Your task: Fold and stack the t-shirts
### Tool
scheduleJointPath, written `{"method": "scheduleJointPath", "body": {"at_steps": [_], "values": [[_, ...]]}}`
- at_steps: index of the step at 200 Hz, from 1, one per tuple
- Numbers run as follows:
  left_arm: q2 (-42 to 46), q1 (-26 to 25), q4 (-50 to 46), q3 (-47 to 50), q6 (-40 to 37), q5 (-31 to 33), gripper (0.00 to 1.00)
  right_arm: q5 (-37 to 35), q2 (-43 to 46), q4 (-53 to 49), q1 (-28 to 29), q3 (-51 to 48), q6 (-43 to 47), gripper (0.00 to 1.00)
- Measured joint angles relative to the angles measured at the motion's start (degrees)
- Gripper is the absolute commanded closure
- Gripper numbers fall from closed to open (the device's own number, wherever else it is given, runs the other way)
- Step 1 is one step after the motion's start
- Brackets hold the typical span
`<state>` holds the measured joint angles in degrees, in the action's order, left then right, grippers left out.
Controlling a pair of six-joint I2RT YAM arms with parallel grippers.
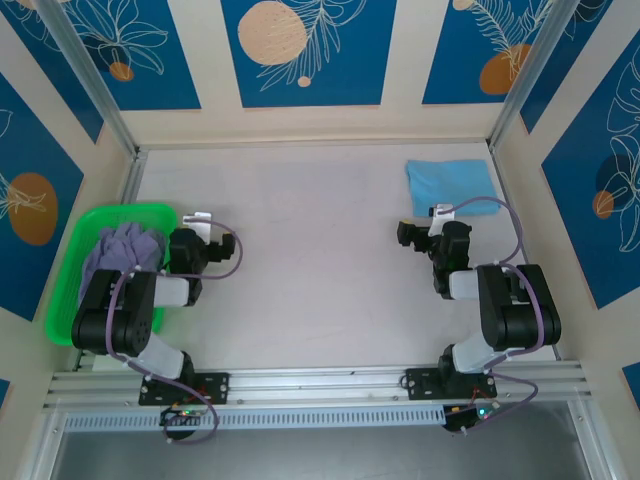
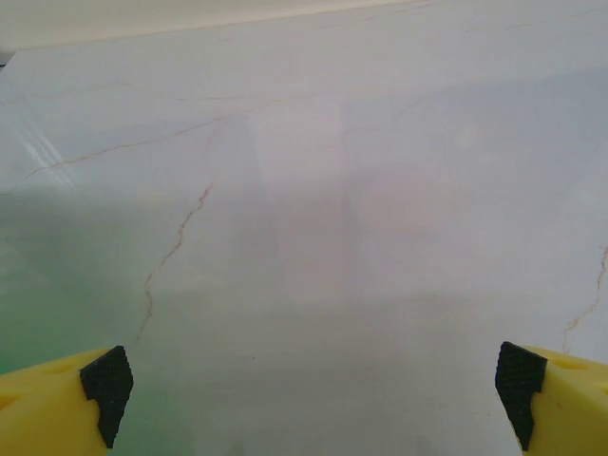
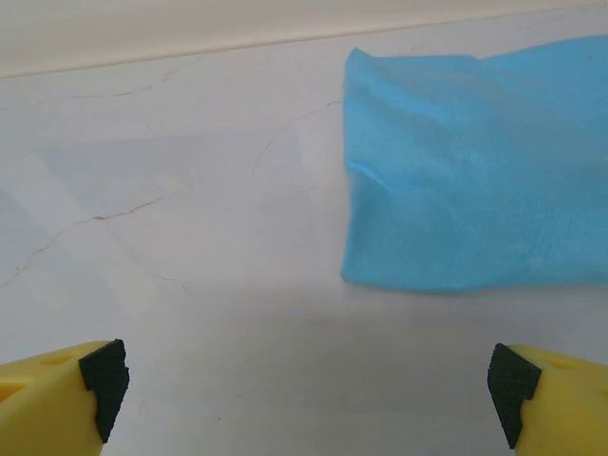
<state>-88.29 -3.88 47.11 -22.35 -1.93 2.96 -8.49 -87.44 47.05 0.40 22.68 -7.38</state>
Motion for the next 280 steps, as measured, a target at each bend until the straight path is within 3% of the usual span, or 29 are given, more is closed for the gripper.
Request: {"method": "scheduleJointPath", "body": {"at_steps": [171, 209, 237, 280], "values": [[0.0, 0.0, -0.2, 0.0, 0.0, 0.0, 0.0, 0.2, 0.0, -0.4, 0.0, 0.1, 0.1, 0.01], [6.8, -0.7, -9.8, -2.6, -1.1, -0.8, 0.0, -0.7, 5.9, -18.4, 1.4, 8.5, -0.2, 0.01], [16.7, -2.8, -14.7, -5.7, -1.6, 0.2, 0.0, 0.0, 17.7, -25.3, 2.0, 11.6, -3.4, 0.01], [19.3, -3.6, -35.7, -30.2, 7.9, 8.2, 0.0, 1.7, 31.6, -39.1, 1.8, 17.6, -12.5, 0.01]]}}
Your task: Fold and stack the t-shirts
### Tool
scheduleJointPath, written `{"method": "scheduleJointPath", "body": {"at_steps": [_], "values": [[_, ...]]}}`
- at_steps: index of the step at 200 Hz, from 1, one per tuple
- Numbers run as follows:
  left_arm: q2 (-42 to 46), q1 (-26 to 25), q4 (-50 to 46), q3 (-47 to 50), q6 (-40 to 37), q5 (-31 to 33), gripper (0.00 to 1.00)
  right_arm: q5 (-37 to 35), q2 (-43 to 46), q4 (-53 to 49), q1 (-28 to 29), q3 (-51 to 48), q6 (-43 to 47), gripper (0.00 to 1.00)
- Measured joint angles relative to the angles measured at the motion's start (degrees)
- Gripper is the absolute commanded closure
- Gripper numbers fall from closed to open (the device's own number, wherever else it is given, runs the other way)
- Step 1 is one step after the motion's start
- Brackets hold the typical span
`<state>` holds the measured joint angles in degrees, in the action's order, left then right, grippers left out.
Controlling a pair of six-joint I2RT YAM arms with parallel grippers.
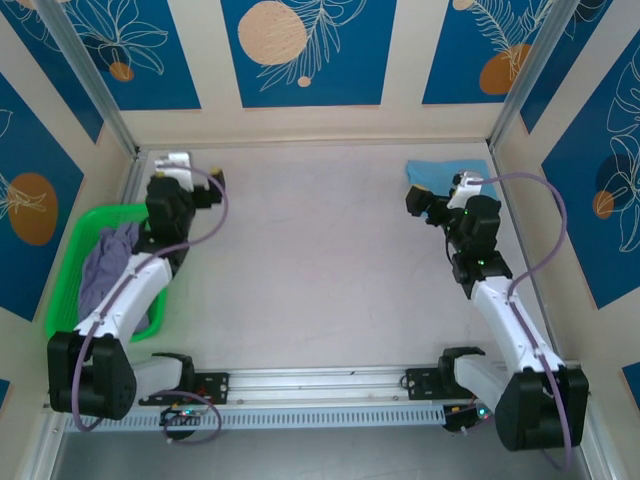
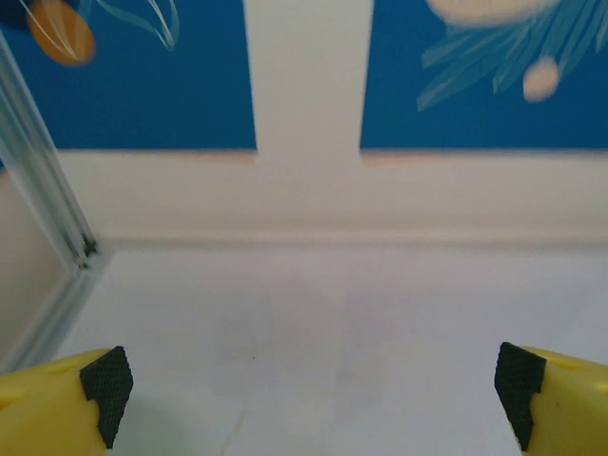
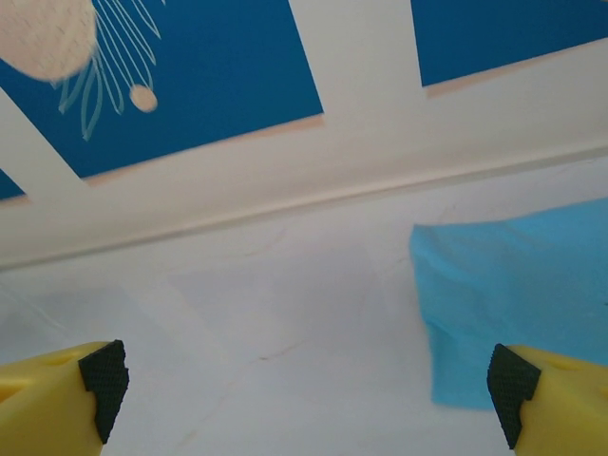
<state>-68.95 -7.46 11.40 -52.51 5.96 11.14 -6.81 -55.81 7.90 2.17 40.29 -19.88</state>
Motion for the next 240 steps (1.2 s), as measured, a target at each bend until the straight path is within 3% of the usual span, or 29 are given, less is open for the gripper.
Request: {"method": "scheduleJointPath", "body": {"at_steps": [24, 48, 63, 78, 109, 142, 192, 207, 215, 222, 232, 240], "values": [[2.2, 0.9, -4.9, -6.1, 6.3, 2.2, 0.0, 0.8, 4.3, -6.1, -1.2, 2.7, -7.4, 0.01], [2.0, 4.5, -16.2, -10.2, 14.8, 9.2, 0.0, 4.2, 7.0, -10.0, -3.0, 3.1, -13.4, 0.0], [0.9, 7.5, -22.9, -11.0, 19.7, 13.8, 0.0, 7.1, 4.6, -14.1, -2.0, 5.6, -15.8, 0.05], [-0.2, 11.0, -31.3, -10.7, 25.5, 17.6, 0.0, 9.4, -0.6, -19.0, 2.3, 10.3, -16.9, 0.07], [-3.1, 18.6, -42.4, -7.0, 33.2, 20.1, 0.0, 11.0, -13.1, -29.8, 18.1, 19.6, -13.9, 0.12], [-9.4, 22.5, -46.0, -5.7, 34.7, 17.0, 0.0, 12.5, -20.0, -35.9, 29.2, 21.0, -12.5, 0.13], [-23.0, 24.8, -46.6, -7.8, 34.1, 6.9, 0.04, 12.8, -20.5, -36.9, 34.2, 20.7, -12.7, 0.12], [-26.4, 25.4, -46.4, -9.1, 33.4, 4.0, 0.11, 12.8, -20.5, -36.9, 35.0, 20.7, -12.7, 0.12], [-27.8, 25.6, -46.3, -9.8, 32.9, 3.0, 0.21, 12.7, -20.5, -37.0, 35.2, 20.7, -12.7, 0.12], [-28.5, 25.7, -46.3, -10.2, 32.4, 2.4, 0.35, 12.6, -20.5, -37.1, 35.4, 20.7, -12.9, 0.12], [-28.9, 25.7, -46.4, -10.5, 31.0, 2.2, 0.68, 12.2, -20.5, -37.2, 35.6, 20.7, -13.1, 0.12], [-28.9, 25.7, -46.7, -10.7, 30.5, 2.4, 0.84, 11.8, -20.5, -37.2, 35.8, 20.7, -13.4, 0.12]]}}
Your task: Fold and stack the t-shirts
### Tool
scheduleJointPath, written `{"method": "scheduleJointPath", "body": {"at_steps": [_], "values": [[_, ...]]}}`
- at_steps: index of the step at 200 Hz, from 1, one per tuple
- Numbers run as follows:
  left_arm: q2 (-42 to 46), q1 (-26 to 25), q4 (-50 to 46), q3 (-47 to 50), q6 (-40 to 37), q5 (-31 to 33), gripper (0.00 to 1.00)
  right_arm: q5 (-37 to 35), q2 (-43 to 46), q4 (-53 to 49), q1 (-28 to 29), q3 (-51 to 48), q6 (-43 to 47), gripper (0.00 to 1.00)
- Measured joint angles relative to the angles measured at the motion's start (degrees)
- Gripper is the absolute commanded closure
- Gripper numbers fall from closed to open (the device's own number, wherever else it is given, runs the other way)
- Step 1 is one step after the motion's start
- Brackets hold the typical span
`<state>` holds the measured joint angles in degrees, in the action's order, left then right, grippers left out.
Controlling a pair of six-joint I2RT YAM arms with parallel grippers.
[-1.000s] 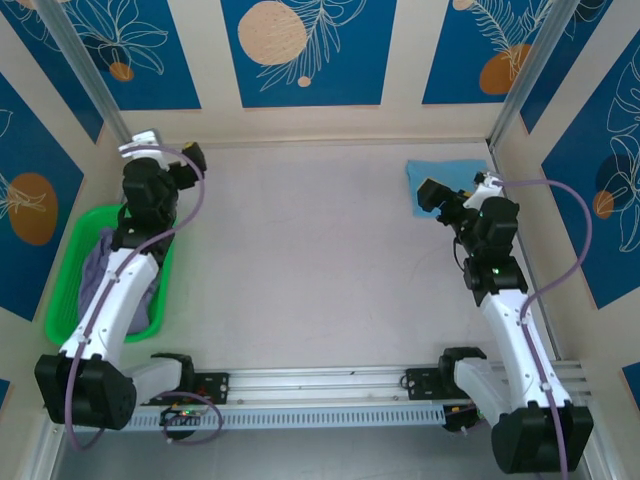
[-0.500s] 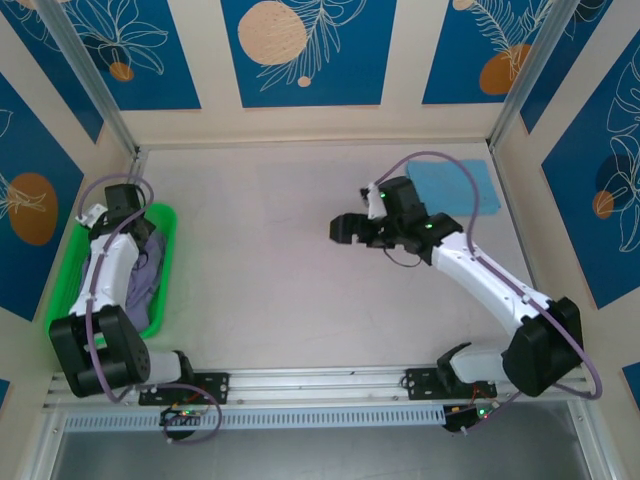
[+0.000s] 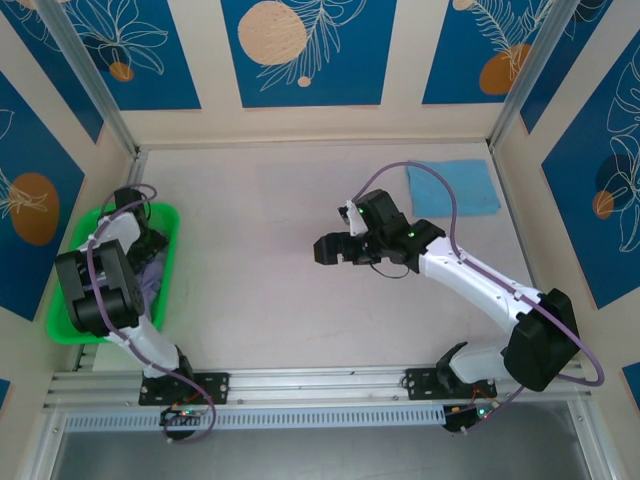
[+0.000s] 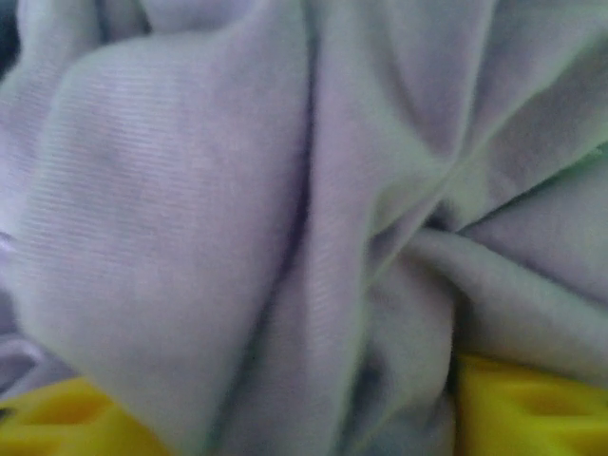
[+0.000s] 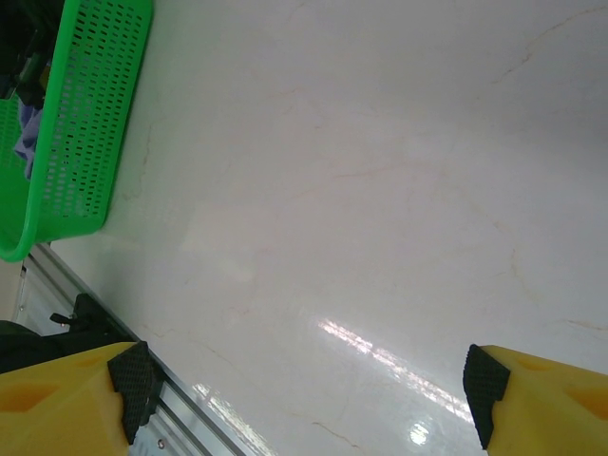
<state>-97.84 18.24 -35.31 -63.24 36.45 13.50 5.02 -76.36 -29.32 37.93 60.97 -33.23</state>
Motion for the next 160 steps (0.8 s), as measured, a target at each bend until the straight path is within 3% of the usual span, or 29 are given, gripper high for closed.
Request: {"method": "scheduleJointPath", "body": {"at_steps": [7, 18, 75, 115, 160], "values": [[0.1, 0.0, -0.1, -0.3, -0.5, 0.4, 0.94, -0.2, 0.0, -0.1, 0.0, 0.0, -0.2, 0.12], [0.7, 0.0, -0.2, -0.7, -1.0, 1.4, 1.0, -0.7, 0.1, -0.2, 0.1, 0.0, -0.7, 0.12], [15.0, -2.8, -0.3, -11.4, 0.3, 9.2, 1.0, -3.7, 1.4, -3.0, 0.2, 1.0, -1.9, 0.12], [20.0, -17.0, 3.3, -31.5, -3.2, 10.9, 1.0, -7.1, 1.4, -5.7, 0.2, 7.1, -1.9, 0.12], [18.2, -35.4, 3.8, -48.5, -7.5, 5.9, 0.97, -13.9, 1.6, -6.6, -0.2, 12.4, -2.3, 0.12]]}}
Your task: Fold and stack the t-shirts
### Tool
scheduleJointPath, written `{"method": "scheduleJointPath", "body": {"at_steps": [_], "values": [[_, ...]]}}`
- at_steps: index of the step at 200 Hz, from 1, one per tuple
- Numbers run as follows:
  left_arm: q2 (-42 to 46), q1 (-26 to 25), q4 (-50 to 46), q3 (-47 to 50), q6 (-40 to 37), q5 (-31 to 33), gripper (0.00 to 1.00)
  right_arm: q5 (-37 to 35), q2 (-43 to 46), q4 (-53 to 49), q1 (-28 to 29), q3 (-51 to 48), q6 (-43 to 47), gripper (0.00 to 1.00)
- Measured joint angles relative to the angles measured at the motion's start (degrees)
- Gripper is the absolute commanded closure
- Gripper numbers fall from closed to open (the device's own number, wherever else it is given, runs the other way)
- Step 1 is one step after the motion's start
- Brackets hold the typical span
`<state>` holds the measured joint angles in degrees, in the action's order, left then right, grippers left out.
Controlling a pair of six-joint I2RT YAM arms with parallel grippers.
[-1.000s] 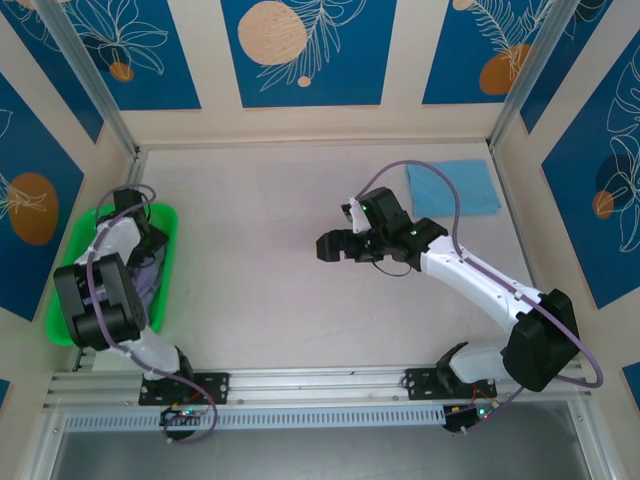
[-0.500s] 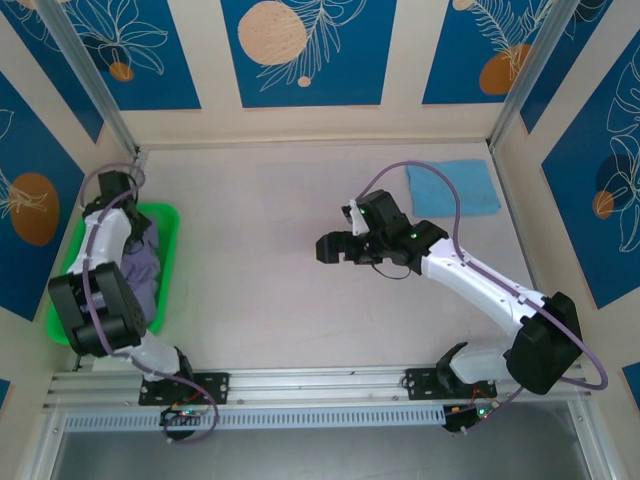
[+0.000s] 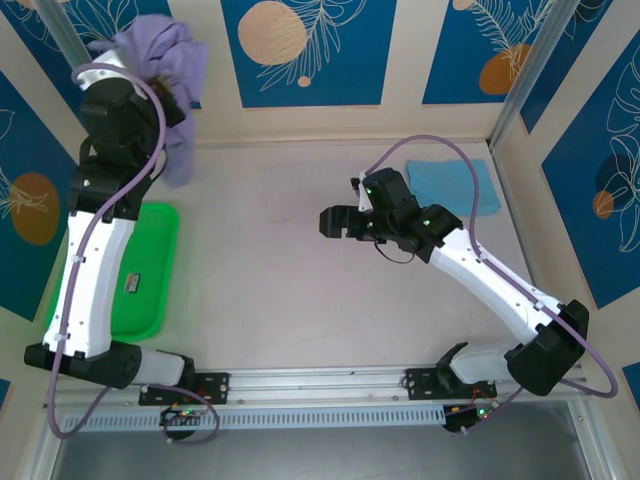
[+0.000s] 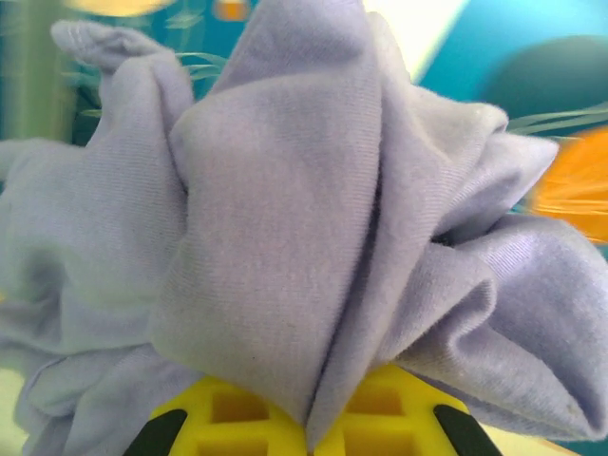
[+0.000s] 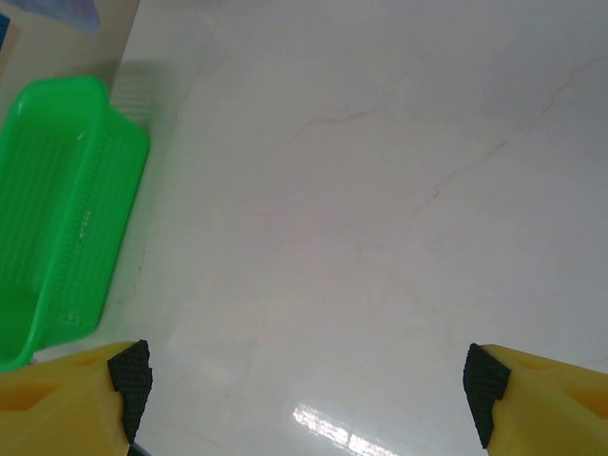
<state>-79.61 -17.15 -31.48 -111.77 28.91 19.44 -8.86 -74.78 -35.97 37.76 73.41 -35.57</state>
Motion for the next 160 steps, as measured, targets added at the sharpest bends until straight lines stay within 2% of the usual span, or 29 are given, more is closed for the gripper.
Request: {"method": "scheduleJointPath", "body": {"at_steps": [14, 34, 38, 48, 56, 68, 78, 87, 97, 114, 136, 160], "values": [[-1.8, -6.6, -0.5, -3.1, -0.7, -0.7, 0.91, -2.5, 0.1, -0.8, -0.4, 1.2, -0.7, 0.12], [-5.4, -14.6, -3.0, -3.7, -0.3, -2.8, 0.73, -6.3, 1.0, -1.9, -1.5, 1.8, -2.2, 0.13], [-7.0, -15.7, -4.4, -4.2, 0.0, -3.9, 0.66, -7.0, 1.2, -2.3, -1.7, 1.8, -2.5, 0.13], [-11.1, -17.7, -7.6, -6.0, 0.9, -6.7, 0.41, -9.2, 1.9, -3.8, -2.4, 1.9, -3.9, 0.13], [-15.4, -18.6, -10.2, -7.4, 1.0, -9.4, 0.29, -11.0, 2.5, -5.5, -3.1, 2.1, -5.4, 0.13], [-22.0, -19.1, -14.9, -9.5, 1.4, -12.0, 0.18, -13.1, 3.2, -8.0, -4.2, 2.1, -7.5, 0.12], [-26.8, -19.1, -18.5, -9.7, 0.2, -12.9, 0.15, -14.3, 4.0, -10.1, -5.5, 1.9, -9.2, 0.12], [-30.4, -19.0, -22.0, -9.1, -0.4, -13.0, 0.05, -14.7, 4.8, -11.6, -6.7, 1.2, -10.5, 0.11], [-32.2, -18.6, -24.7, -7.2, -1.2, -13.1, 0.01, -14.8, 5.9, -12.9, -8.1, 0.1, -11.6, 0.12], [-31.0, -16.7, -26.8, -1.0, -1.8, -13.9, 0.0, -14.1, 7.8, -14.8, -10.8, -2.9, -13.1, 0.12], [-25.3, -11.3, -25.0, 8.2, -0.8, -17.1, 0.03, -11.2, 8.9, -16.2, -14.4, -7.5, -14.2, 0.12], [-20.3, -5.3, -21.3, 17.6, 2.5, -23.4, 0.08, -7.0, 8.6, -16.2, -17.7, -13.0, -14.4, 0.13]]}}
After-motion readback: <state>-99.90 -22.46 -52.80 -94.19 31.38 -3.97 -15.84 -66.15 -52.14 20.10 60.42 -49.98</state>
